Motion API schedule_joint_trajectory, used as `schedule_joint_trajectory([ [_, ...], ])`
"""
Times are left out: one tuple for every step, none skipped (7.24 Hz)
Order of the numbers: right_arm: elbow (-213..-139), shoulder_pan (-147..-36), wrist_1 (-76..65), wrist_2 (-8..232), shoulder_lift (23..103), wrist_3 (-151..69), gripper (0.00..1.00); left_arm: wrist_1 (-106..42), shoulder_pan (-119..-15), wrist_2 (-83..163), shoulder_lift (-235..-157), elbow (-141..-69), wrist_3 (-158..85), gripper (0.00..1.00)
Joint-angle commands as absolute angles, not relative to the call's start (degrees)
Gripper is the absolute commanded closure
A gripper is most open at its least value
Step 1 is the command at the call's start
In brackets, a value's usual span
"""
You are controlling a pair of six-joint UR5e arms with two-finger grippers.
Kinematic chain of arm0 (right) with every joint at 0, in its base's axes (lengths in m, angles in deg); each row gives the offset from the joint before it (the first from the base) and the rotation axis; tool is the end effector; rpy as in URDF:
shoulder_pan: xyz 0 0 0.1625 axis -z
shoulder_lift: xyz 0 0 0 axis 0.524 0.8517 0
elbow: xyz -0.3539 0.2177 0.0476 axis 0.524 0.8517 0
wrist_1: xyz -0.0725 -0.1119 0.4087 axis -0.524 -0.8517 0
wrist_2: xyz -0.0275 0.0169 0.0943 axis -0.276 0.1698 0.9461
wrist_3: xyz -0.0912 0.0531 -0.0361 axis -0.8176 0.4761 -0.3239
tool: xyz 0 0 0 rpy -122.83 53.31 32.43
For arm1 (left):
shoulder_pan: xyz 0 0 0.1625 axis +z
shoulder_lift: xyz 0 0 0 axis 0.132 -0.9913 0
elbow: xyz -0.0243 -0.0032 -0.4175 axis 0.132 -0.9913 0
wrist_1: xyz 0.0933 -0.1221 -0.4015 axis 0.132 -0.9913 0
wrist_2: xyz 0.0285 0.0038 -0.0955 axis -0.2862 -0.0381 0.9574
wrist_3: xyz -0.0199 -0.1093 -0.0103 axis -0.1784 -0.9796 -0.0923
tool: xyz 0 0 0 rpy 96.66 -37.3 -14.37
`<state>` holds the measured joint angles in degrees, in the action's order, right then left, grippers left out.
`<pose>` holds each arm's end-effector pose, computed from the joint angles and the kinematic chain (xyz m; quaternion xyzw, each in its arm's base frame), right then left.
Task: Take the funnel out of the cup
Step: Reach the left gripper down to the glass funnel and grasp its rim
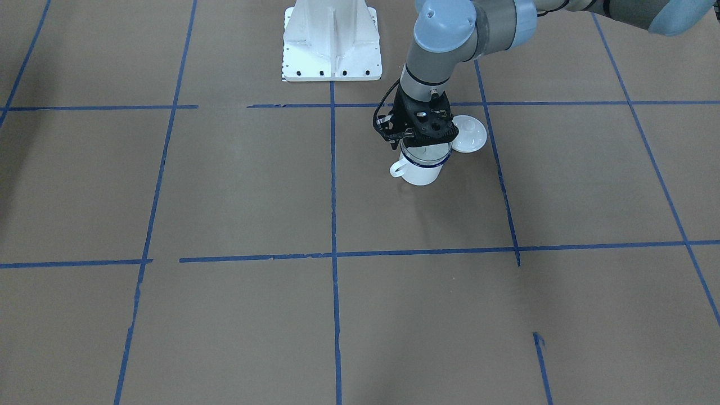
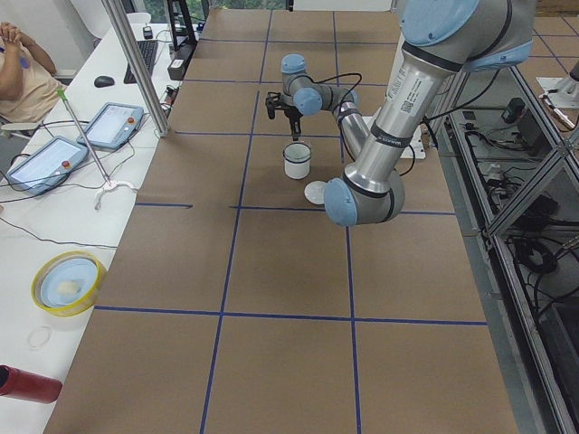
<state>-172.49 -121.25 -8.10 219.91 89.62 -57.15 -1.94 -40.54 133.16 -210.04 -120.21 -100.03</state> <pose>0.0570 -0.4663 0.7033 0.0279 -0.3520 -0.0113 0.9355 0.4880 -0.4201 0.2012 -0.0386 0.4232 -0.0872 0.9010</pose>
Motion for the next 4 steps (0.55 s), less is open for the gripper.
schedule_joint_trajectory([
  [-172.4, -121.2, -8.1, 219.9, 89.6, -57.2, 0.00, -0.2, -40.5, 133.2, -210.0, -120.8, -100.0, 1.00],
  [-172.5, -121.2, -8.1, 219.9, 89.6, -57.2, 0.00, 1.1, -40.6, 133.2, -210.0, -121.8, -100.0, 1.00],
  [-172.4, -121.2, -8.1, 219.9, 89.6, -57.2, 0.00, 5.5, -41.0, 133.2, -210.0, -126.1, -99.6, 1.00],
  [-172.4, -121.2, -8.1, 219.9, 89.6, -57.1, 0.00, 12.1, -41.2, 133.3, -210.5, -131.8, -99.6, 1.00],
])
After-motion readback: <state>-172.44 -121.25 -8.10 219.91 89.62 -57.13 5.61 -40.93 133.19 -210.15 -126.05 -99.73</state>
